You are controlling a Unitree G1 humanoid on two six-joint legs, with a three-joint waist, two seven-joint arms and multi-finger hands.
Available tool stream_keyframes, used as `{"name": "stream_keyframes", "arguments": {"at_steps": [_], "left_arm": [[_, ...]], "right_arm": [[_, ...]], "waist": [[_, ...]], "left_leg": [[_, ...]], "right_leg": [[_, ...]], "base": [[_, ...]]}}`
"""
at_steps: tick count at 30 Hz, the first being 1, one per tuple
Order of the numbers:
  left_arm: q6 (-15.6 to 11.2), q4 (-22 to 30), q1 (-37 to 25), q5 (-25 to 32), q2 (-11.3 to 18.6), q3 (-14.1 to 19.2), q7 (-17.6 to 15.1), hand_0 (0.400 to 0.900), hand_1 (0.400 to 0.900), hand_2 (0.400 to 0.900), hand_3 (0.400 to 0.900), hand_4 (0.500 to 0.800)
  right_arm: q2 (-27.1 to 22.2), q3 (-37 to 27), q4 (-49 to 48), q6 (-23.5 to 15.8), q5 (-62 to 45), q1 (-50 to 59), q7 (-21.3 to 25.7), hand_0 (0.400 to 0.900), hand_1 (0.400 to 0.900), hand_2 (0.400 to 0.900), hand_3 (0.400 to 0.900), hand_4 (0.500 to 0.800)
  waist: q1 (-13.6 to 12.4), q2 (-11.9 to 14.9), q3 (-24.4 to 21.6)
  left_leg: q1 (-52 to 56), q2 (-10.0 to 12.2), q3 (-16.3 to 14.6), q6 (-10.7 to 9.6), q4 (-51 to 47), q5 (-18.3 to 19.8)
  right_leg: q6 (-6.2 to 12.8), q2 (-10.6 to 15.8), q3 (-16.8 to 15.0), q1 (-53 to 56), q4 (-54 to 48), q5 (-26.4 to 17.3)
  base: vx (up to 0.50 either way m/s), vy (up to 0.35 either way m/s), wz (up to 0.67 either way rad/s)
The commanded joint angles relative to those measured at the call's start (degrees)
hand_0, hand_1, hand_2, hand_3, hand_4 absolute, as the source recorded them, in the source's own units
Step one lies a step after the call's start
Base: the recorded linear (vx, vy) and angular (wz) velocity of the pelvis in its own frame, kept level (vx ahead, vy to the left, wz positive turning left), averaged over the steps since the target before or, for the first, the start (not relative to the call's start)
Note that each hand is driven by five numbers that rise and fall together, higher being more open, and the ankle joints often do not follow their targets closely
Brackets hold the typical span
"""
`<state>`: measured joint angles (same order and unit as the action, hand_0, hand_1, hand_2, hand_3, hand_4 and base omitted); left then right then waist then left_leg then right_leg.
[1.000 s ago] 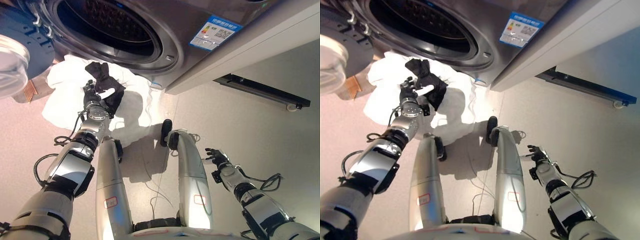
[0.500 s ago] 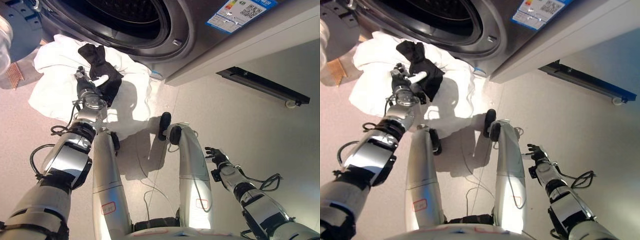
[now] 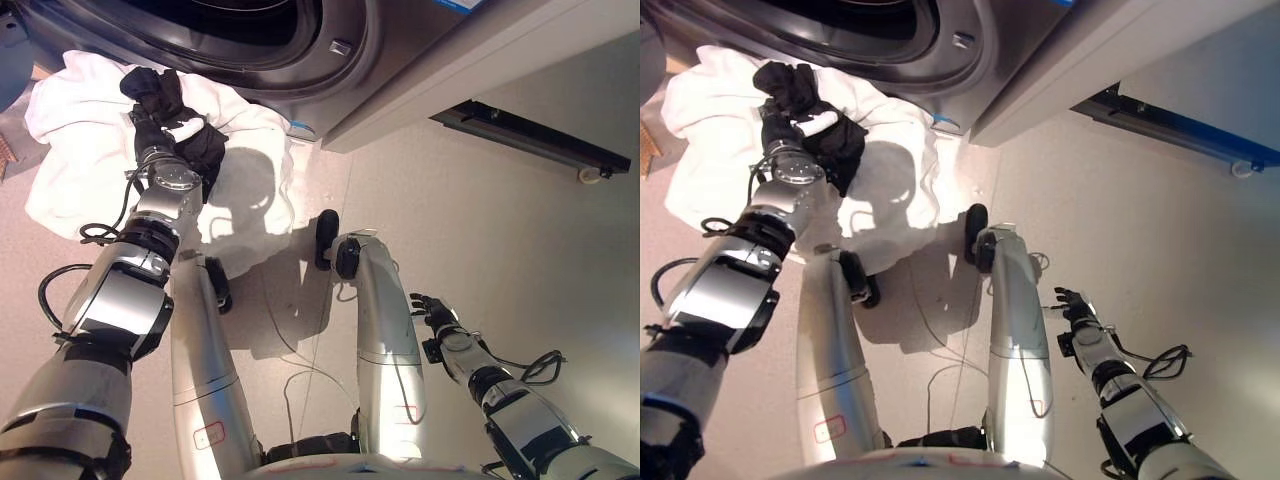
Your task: Put the clothes in the basket into the washing machine.
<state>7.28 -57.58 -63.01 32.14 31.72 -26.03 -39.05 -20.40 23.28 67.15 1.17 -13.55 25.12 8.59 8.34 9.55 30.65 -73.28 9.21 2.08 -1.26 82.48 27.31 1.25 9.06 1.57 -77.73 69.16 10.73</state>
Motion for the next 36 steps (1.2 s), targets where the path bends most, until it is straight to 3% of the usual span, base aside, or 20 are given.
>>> {"name": "stream_keyframes", "arguments": {"at_steps": [1,12,13,14,15,16,17,36], "left_arm": [[-3.81,1.11,-4.78,0.8,1.82,-3.88,-0.32,0.9,0.9,0.9,0.9,0.8],[-4.95,0.9,-5.8,3.84,2.26,-3.93,-0.14,0.9,0.9,0.9,0.9,0.8],[-5.11,1.03,-5.76,4.06,2.23,-3.84,-0.23,0.825,0.825,0.825,0.825,0.755],[-5.45,1.11,-5.67,4.41,2.27,-3.75,0.13,0.704,0.704,0.704,0.704,0.682],[-5.36,1.19,-5.7,5.31,2.35,-3.7,0.42,0.547,0.547,0.547,0.547,0.588],[-5.61,1.18,-5.74,6.02,2.3,-3.7,0.29,0.431,0.431,0.431,0.431,0.519],[-5.91,1.25,-5.72,6.37,2.35,-3.47,0.46,0.4,0.4,0.4,0.4,0.5],[-4.84,0.75,-1.89,6.42,1.67,-0.53,0.56,0.4,0.4,0.4,0.4,0.5]], "right_arm": [[-6.17,-0.93,2.03,0.4,-1.99,-8.29,2.14,0.9,0.9,0.9,0.9,0.8],[-6.5,-0.17,0.34,-1.08,-3.34,-10.11,2.45,0.9,0.9,0.9,0.9,0.8],[-6.47,-0.2,0.19,-1.07,-3.33,-10.35,2.56,0.9,0.9,0.9,0.9,0.8],[-6.39,-0.25,0.24,-1.14,-3.23,-10.5,2.7,0.9,0.9,0.9,0.9,0.8],[-6.42,-0.33,0.29,-1.25,-3.11,-10.71,2.64,0.9,0.9,0.9,0.9,0.8],[-6.38,-0.36,0.4,-1.47,-3.1,-10.88,2.75,0.9,0.9,0.9,0.9,0.8],[-6.42,-0.41,0.38,-1.77,-3.1,-11.18,2.84,0.9,0.9,0.9,0.9,0.8],[-5.55,-1.27,-0.46,-2.77,0.81,-14.01,2.95,0.9,0.9,0.9,0.9,0.8]], "waist": [[0.49,-0.84,-0.85],[1.69,-0.23,-0.85],[1.71,-0.21,-0.85],[1.73,-0.19,-0.85],[1.78,-0.17,-0.85],[1.82,-0.17,-0.85],[1.86,-0.16,-0.85],[1.53,-0.26,-0.85]], "left_leg": [[0.0,1.1,3.03,3.64,-0.94,2.89],[-5.78,2.41,3.66,5.05,5.99,5.52],[-6.07,2.49,3.7,5.09,6.38,5.63],[-6.29,2.64,3.7,5.15,6.51,5.62],[-6.56,2.75,3.72,5.21,6.76,5.66],[-6.94,2.83,3.76,5.29,7.16,5.69],[-7.27,2.85,3.82,5.32,7.57,5.81],[-2.09,4.77,3.73,5.27,7.04,5.07]], "right_leg": [[0.67,0.13,-3.25,4.36,0.38,5.16],[0.25,-0.4,-4.26,-2.06,6.47,6.99],[0.24,-0.43,-4.26,-2.27,6.88,7.17],[0.27,-0.41,-4.22,-2.48,7.1,7.23],[0.26,-0.39,-4.24,-2.77,7.43,7.31],[0.23,-0.4,-4.31,-3.14,7.86,7.41],[0.23,-0.36,-4.35,-3.42,8.17,7.52],[1.26,0.49,-4.23,2.01,8.29,7.76]], "base": [[0.0,0.045,-0.15],[0.0,0.004,-0.1],[0.0,0.0,0.0],[0.0,0.0,0.0],[0.0,0.0,0.0],[0.0,0.0,0.0],[0.0,-0.004,0.03],[0.03,0.01,0.02]]}}
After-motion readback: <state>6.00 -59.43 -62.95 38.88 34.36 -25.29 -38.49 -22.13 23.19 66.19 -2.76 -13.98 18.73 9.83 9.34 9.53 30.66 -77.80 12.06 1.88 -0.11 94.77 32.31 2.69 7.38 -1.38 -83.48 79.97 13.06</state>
